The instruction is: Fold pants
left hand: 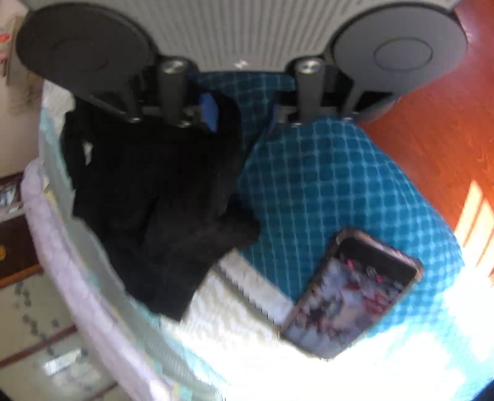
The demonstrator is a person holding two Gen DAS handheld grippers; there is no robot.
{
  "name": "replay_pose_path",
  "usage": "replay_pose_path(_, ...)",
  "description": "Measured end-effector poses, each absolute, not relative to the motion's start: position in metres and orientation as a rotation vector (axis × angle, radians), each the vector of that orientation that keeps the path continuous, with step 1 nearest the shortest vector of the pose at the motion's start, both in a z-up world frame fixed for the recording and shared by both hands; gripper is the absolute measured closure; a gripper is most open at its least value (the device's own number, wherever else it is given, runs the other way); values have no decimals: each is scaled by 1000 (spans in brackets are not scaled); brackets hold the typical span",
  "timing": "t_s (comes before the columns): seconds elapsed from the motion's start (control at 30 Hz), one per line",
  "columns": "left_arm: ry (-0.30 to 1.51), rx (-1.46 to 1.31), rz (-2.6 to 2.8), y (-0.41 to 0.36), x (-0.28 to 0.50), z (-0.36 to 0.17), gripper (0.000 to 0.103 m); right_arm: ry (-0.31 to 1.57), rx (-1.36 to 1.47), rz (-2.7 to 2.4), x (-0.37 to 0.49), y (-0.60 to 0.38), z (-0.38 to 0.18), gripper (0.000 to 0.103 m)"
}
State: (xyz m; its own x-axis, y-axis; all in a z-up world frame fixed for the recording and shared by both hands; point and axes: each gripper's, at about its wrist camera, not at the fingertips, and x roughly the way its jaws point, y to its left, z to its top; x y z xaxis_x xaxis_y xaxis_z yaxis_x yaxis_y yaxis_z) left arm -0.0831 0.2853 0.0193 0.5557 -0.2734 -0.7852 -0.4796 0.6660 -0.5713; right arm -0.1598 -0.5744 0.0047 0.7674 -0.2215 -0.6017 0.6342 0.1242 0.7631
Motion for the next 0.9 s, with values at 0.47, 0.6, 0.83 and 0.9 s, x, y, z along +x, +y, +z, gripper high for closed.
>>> replay_pose_path(0.47,748,-480,146,308,81,113,50,644,459,-15,86,-377,130,57)
replay_pose_path(0.6,866,-377,155,290,160,66,49,773,291,201,188,-263,111,54)
replay_pose_path(0.83,944,-432,94,269,209,8,37,954,131,361,286,-158,55,53)
replay_pose_path(0.9,950,-390,85,259,214,-1,54,1001,60,395,283,-144,43,56)
